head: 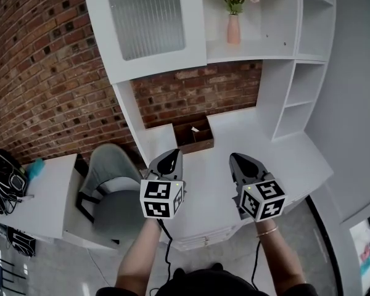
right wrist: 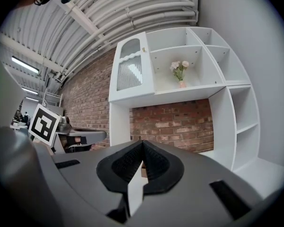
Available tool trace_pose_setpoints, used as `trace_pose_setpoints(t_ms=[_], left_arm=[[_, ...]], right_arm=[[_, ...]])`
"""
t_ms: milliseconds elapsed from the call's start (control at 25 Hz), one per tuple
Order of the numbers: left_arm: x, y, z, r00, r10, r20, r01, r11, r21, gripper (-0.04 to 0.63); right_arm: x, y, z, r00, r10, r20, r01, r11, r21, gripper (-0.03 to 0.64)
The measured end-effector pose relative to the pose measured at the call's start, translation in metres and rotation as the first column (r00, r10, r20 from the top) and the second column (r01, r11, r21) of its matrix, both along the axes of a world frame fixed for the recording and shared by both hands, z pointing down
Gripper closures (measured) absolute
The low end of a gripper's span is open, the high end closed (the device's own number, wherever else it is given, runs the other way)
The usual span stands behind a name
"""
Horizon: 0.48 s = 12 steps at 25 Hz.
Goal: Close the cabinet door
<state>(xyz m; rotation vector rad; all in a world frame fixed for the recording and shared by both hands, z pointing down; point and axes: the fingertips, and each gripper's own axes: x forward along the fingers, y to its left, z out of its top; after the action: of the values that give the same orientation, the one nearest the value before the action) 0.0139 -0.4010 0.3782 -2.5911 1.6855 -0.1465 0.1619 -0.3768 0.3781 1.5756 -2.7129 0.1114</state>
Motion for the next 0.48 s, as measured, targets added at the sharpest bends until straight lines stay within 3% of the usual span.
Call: trace_pose_setpoints(t_ms=[480], left_arm=[[-0.023,0.035,0.045,0.999,-0.021,-0.031,0.019,0.999,-0.05,0.586]], right_arm=[[-0.022,0.024,0.049,1.0,-0.022,0.02,0.024,0.995,-0.095,0.617]])
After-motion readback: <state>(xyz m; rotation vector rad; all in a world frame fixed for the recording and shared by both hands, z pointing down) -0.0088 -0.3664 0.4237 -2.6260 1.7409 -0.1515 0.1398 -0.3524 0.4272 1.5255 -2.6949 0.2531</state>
